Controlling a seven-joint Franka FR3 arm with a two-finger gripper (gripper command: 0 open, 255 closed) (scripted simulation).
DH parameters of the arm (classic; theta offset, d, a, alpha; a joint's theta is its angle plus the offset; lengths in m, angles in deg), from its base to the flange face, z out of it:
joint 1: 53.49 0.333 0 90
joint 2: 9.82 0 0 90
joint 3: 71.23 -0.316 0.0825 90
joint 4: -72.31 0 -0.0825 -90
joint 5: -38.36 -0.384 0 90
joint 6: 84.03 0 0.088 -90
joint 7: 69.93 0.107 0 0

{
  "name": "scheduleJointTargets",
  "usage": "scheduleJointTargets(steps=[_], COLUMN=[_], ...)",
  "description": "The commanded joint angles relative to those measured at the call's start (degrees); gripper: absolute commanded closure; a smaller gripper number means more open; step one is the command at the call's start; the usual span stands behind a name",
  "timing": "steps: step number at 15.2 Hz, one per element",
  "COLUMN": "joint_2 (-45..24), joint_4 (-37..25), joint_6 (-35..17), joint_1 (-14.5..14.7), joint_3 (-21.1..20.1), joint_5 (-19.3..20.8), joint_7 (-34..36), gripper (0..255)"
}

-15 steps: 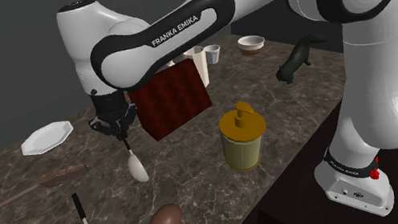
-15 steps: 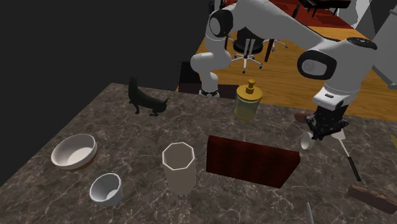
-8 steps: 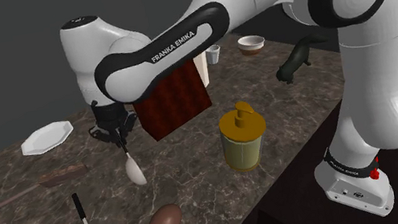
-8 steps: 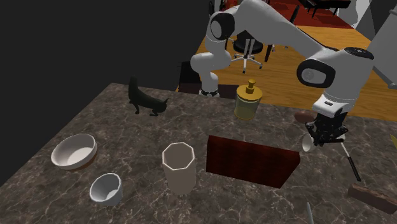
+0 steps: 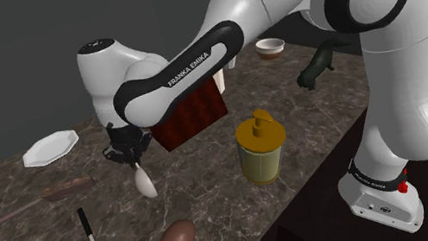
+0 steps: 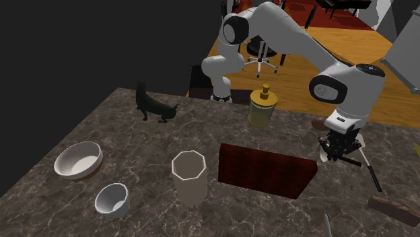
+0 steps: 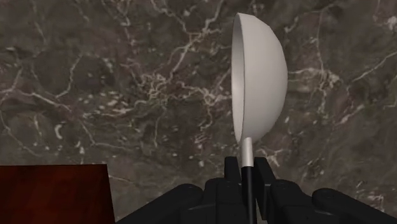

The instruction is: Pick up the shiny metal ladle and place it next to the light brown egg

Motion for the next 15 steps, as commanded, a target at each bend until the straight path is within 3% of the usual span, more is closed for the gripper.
scheduleJointTargets(steps=[1,9,15], joint_2=[-0.92,-3.62,-3.55], joint_4=[1.42,3.91,3.92], joint_6=[-1.00,-6.05,-6.09], joint_1=[0.26,0.95,1.39], joint_3=[-0.03,1.04,1.54], joint_5=[0.20,1.62,1.32], joint_7=[0.23,1.24,1.06], gripper=[255,255,255])
